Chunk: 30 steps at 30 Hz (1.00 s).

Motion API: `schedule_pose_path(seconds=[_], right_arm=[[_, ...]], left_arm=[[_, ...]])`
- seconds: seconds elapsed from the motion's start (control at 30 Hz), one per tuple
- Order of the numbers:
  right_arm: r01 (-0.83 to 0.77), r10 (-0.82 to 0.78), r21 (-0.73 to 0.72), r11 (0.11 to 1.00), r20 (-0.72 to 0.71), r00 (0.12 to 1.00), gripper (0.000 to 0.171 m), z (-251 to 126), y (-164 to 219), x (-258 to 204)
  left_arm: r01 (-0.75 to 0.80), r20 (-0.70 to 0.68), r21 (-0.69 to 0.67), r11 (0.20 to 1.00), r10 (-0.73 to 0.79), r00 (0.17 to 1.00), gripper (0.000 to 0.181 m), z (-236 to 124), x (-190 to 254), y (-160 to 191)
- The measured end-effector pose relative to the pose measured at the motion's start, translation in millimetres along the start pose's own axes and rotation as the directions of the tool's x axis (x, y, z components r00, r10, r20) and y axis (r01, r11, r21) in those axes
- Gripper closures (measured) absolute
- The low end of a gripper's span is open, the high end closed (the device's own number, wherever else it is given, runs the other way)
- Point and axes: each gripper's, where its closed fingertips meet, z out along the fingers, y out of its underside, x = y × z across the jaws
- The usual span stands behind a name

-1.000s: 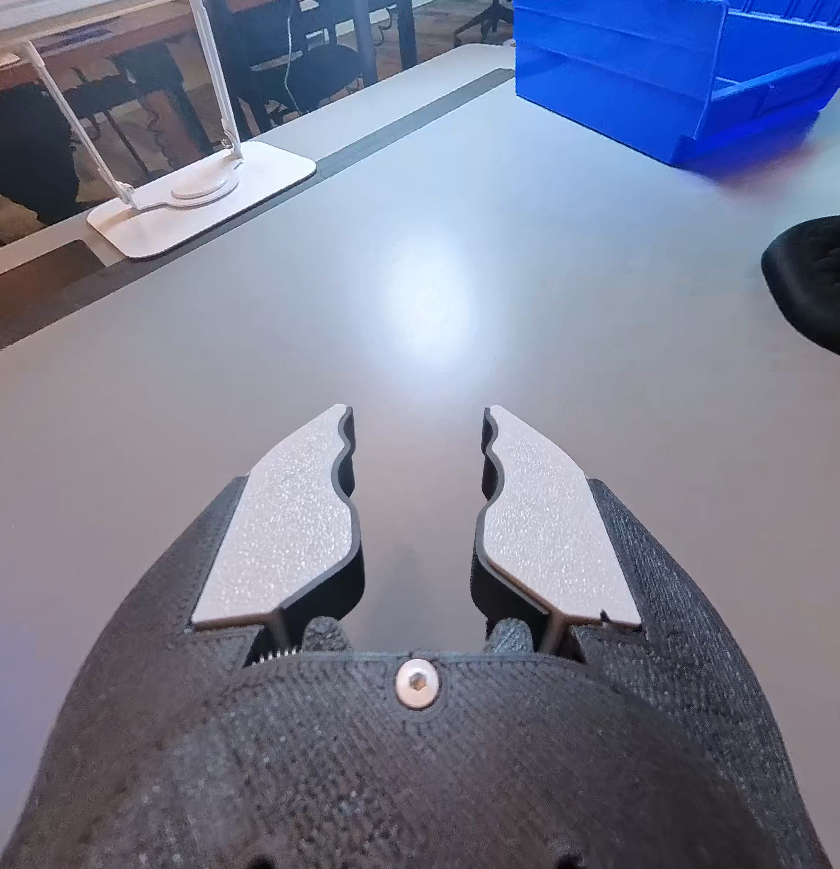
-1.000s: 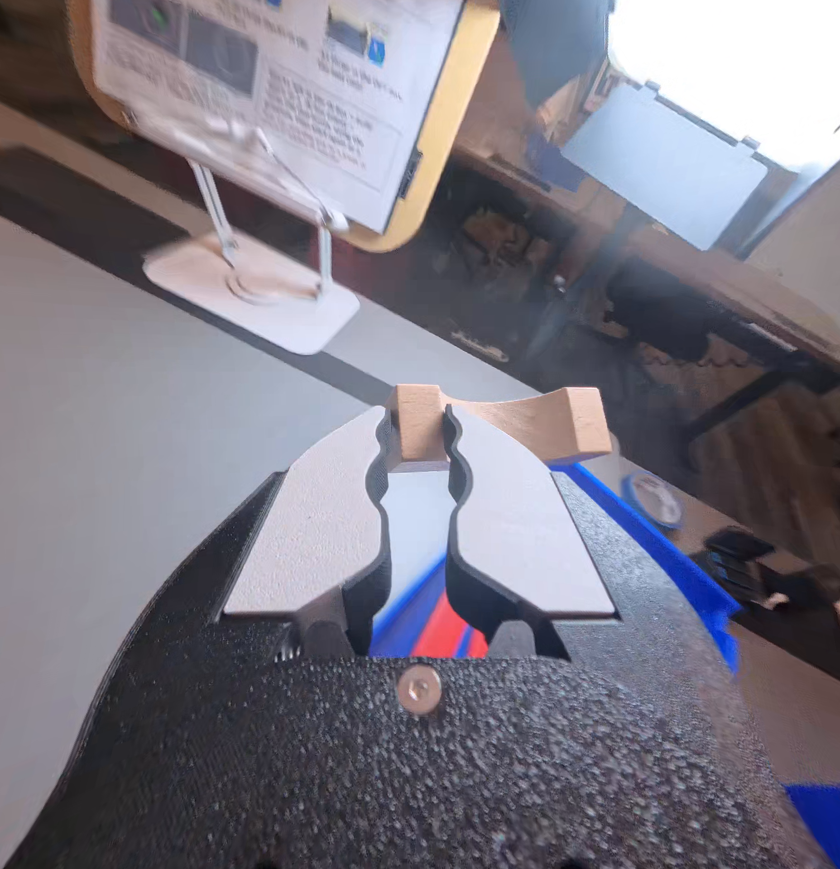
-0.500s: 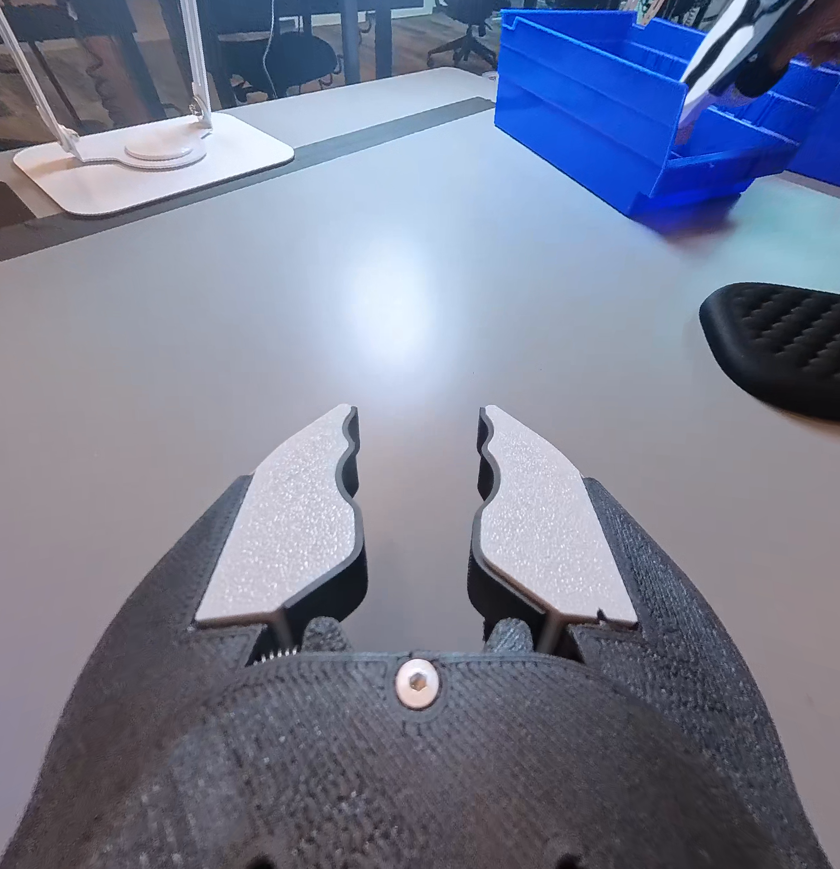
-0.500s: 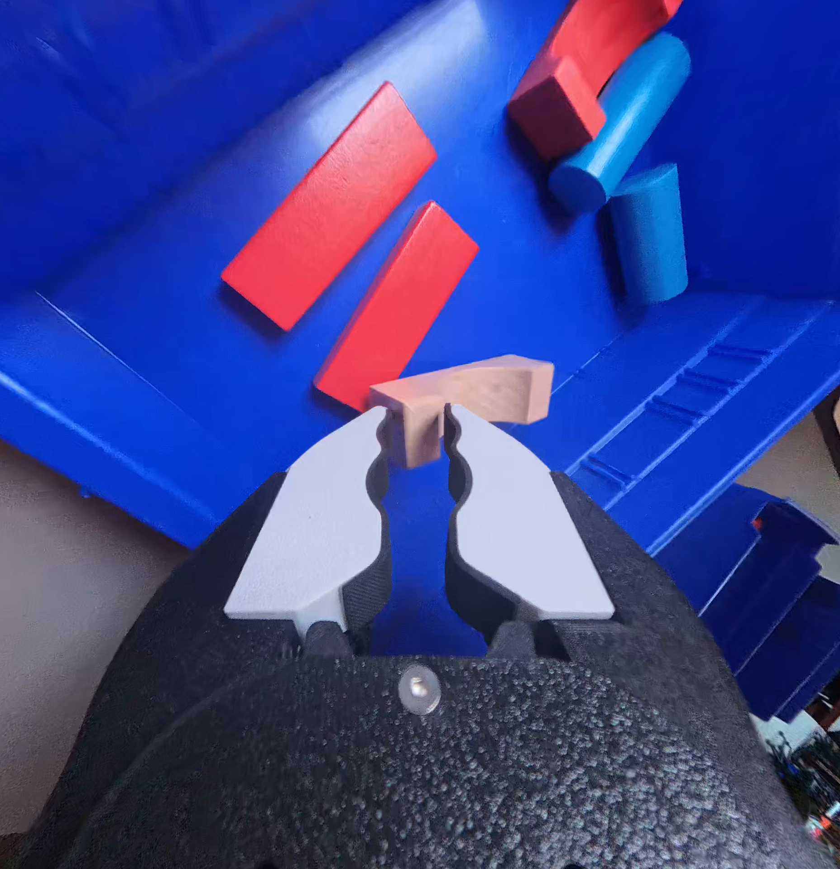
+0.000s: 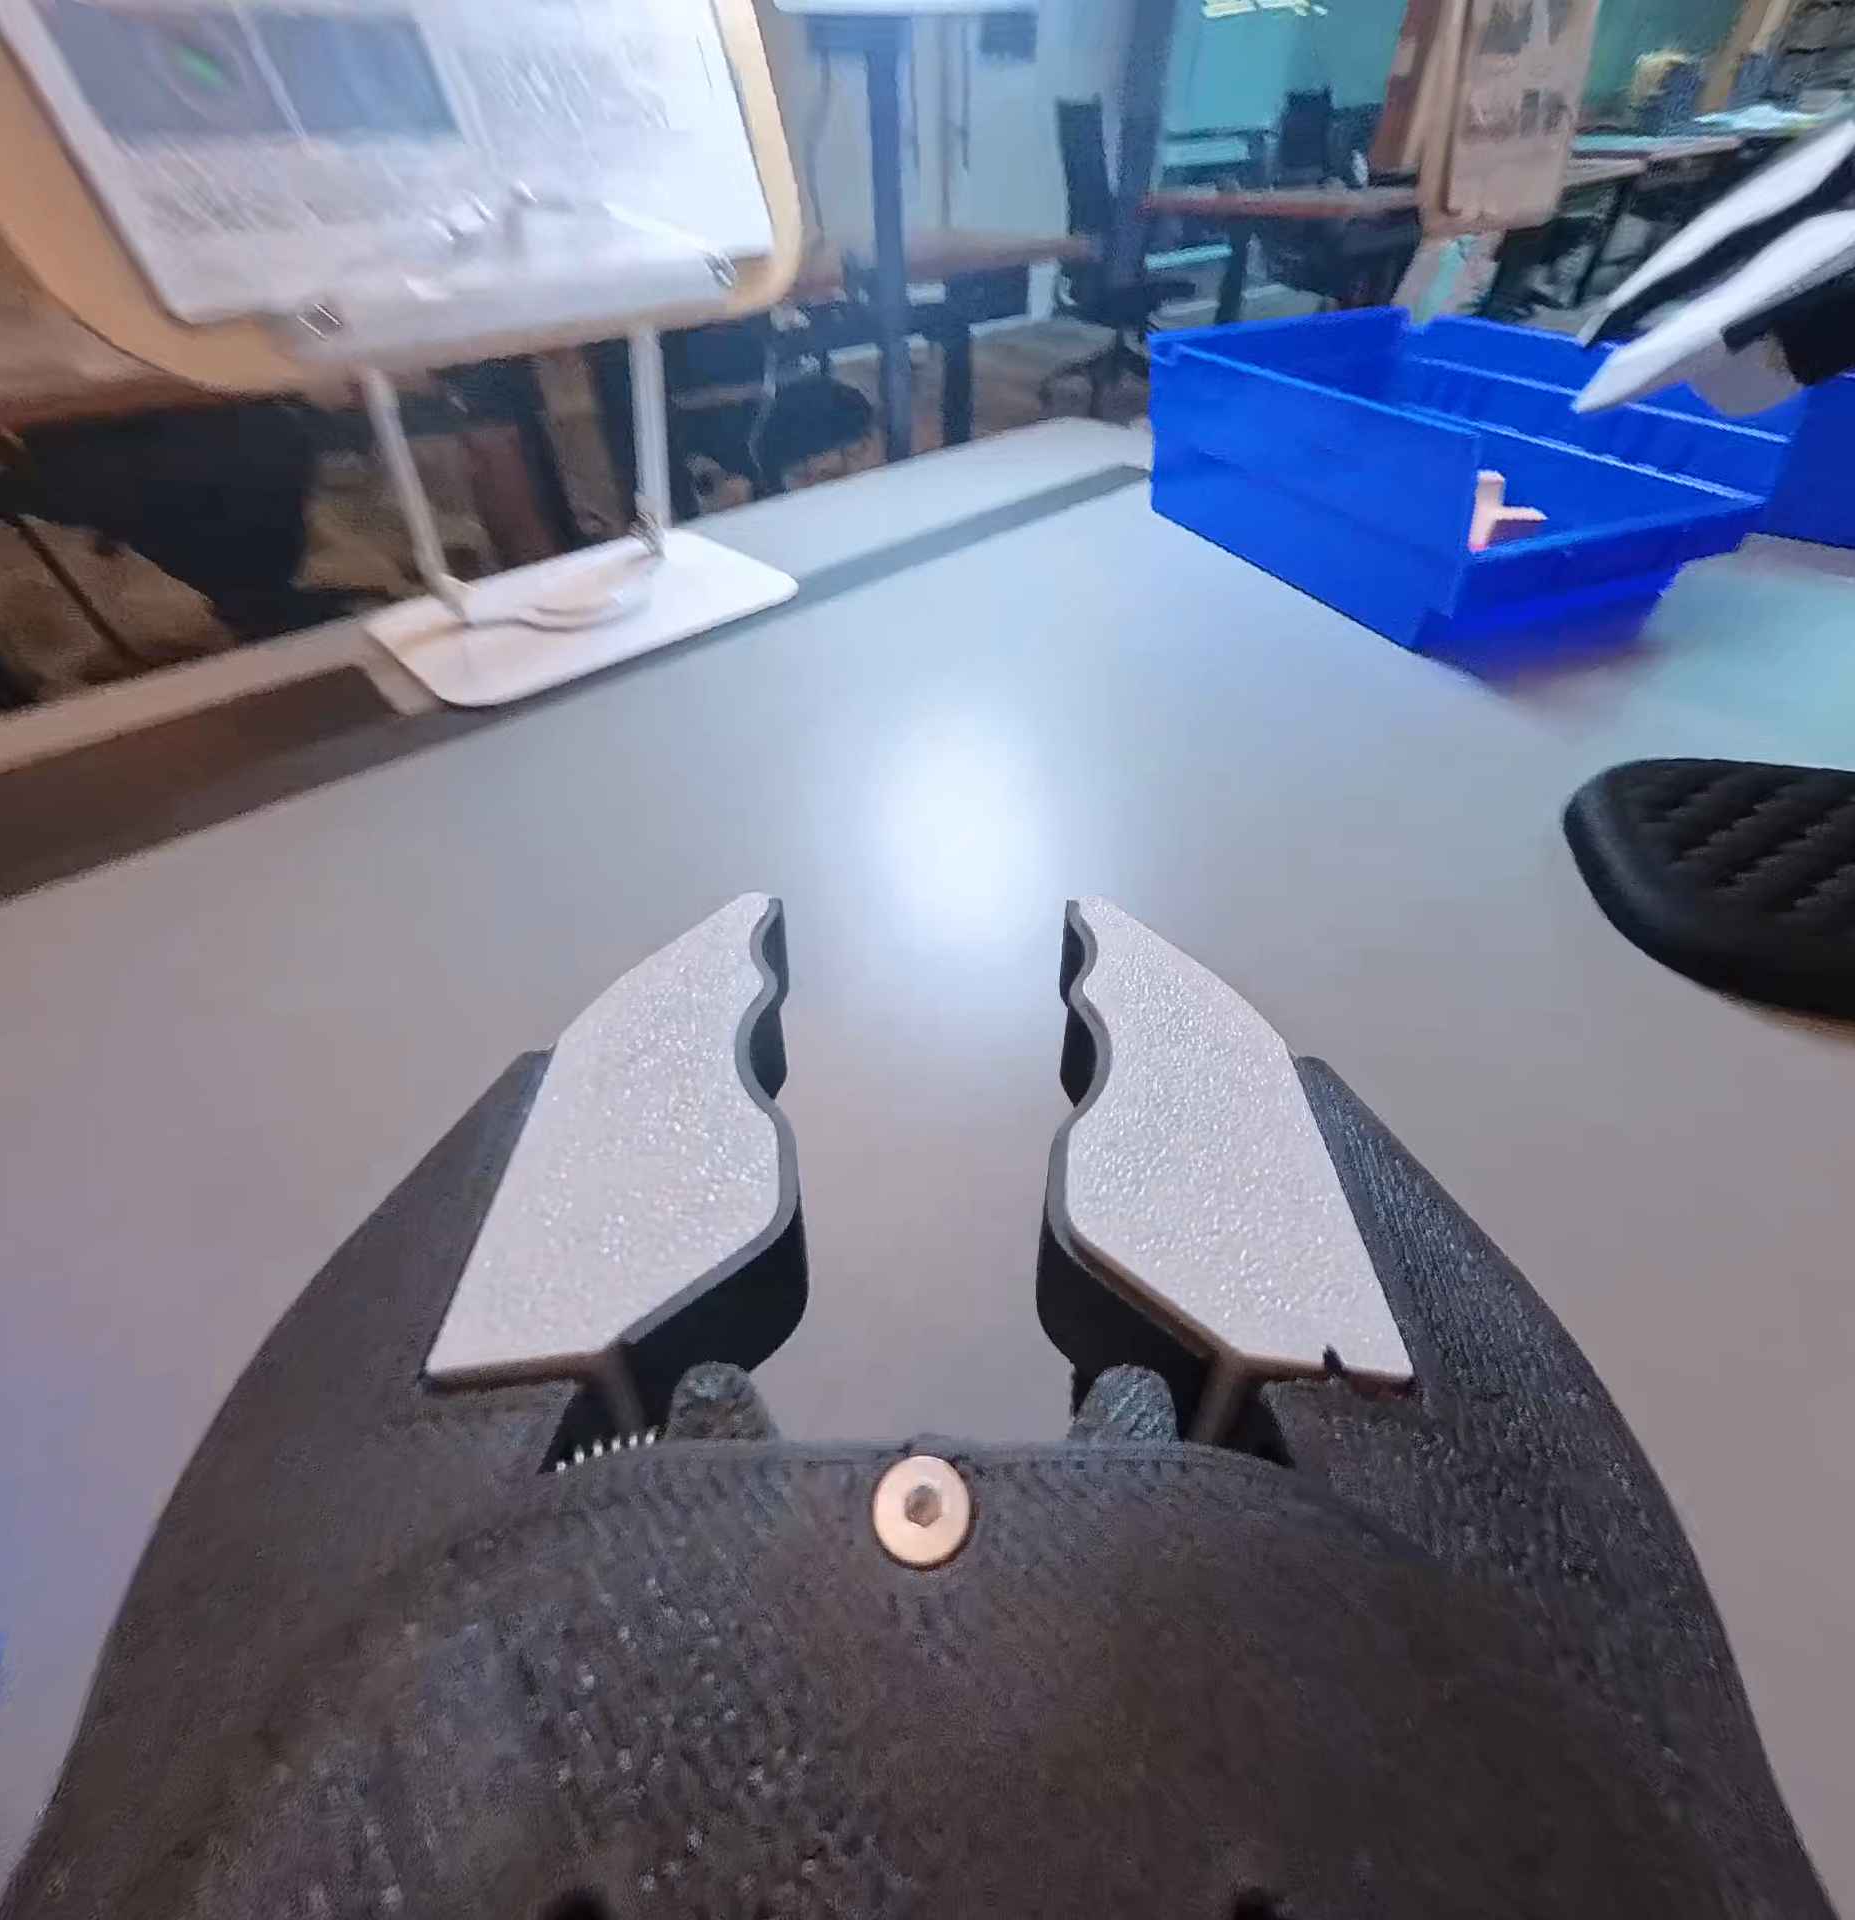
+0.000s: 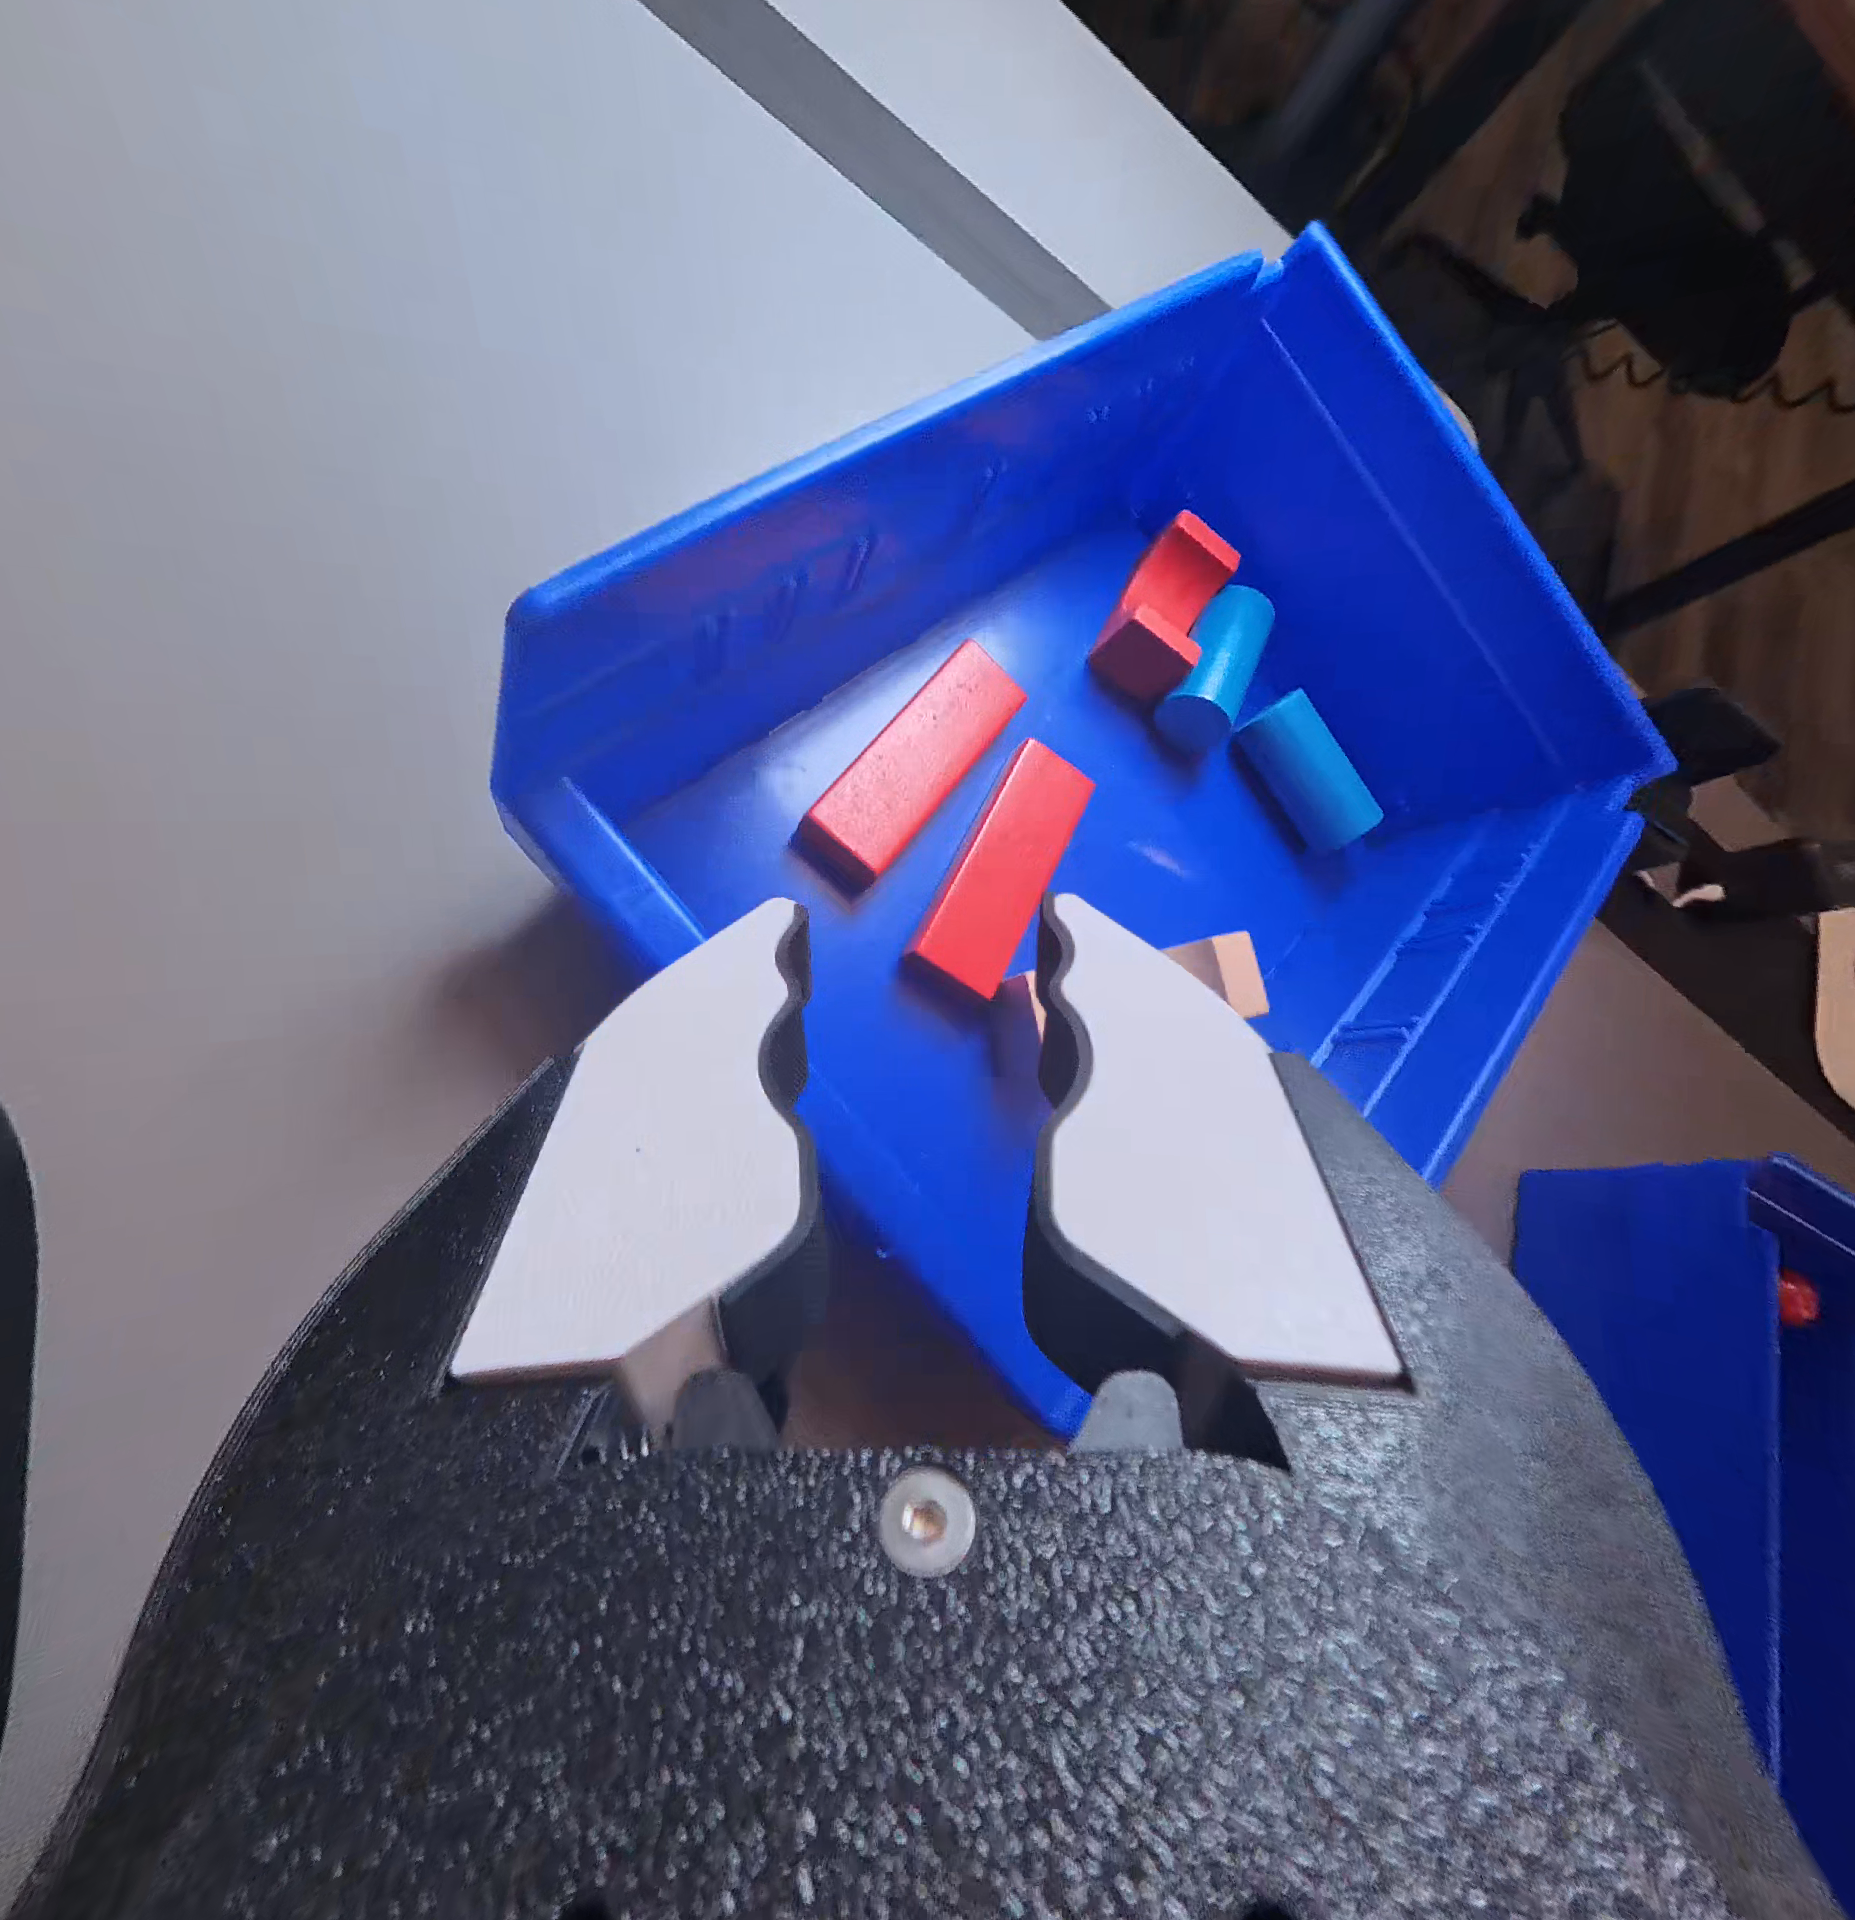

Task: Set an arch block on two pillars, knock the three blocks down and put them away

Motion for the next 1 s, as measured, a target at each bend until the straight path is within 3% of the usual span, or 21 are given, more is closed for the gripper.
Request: schedule_pose_path(seconds=[0.1, 0.17, 0.27, 0.37, 0.43, 0.53, 0.83, 1.0], right_arm=[[-0.017, 0.023, 0.065, 0.998, -0.082, 0.996, 0.129, -17.2, 16.3, 5.2], [-0.025, 0.038, 0.112, 0.993, -0.116, 0.993, 0.129, -24.4, 27.7, 8.5], [0.008, -0.002, 0.085, 0.996, -0.064, 0.998, 0.128, -19.0, 50.1, -7.5], [0.11, -0.11, 0.003, 0.994, -0.073, 0.991, 0.127, -3.8, 64.8, -17.6], [0.168, -0.171, -0.044, 0.985, -0.087, 0.981, 0.127, 7.9, 64.4, -17.0], [0.21, -0.214, -0.103, 0.972, -0.032, 0.976, 0.125, 21.1, 59.5, -20.4], [0.279, -0.274, -0.149, 0.949, 0.054, 0.96, 0.119, 30.8, 54.9, -32.6], [0.26, -0.259, -0.09, 0.962, 0.017, 0.966, 0.119, 23.4, 50.3, -34.8]], left_arm=[[-0.077, 0.155, 0.088, 0.993, 0.062, 0.986, 0.132, -47.5, -30.9, -18.1], [-0.071, 0.24, 0.069, 0.995, 0.052, 0.969, 0.134, -80.5, -63.6, -15.9], [-0.055, 0.374, -0.044, 0.997, 0.068, 0.925, 0.13, -126.6, -126.5, -2.2], [-0.052, 0.435, -0.315, 0.948, 0.193, 0.879, 0.117, -151.7, -183.1, 41.8], [-0.037, 0.386, -0.55, 0.834, 0.293, 0.875, 0.101, -155.3, -206.8, 89.6], [-0.097, 0.315, -0.741, 0.664, 0.471, 0.824, 0.111, -155.6, -235.4, 132.5], [-0.32, 0.049, -0.862, 0.392, 0.694, 0.718, 0.145, -142.9, -244.4, 137.1], [-0.37, -0.027, -0.862, 0.348, 0.696, 0.718, 0.148, -128.8, -256.5, 135.4]])
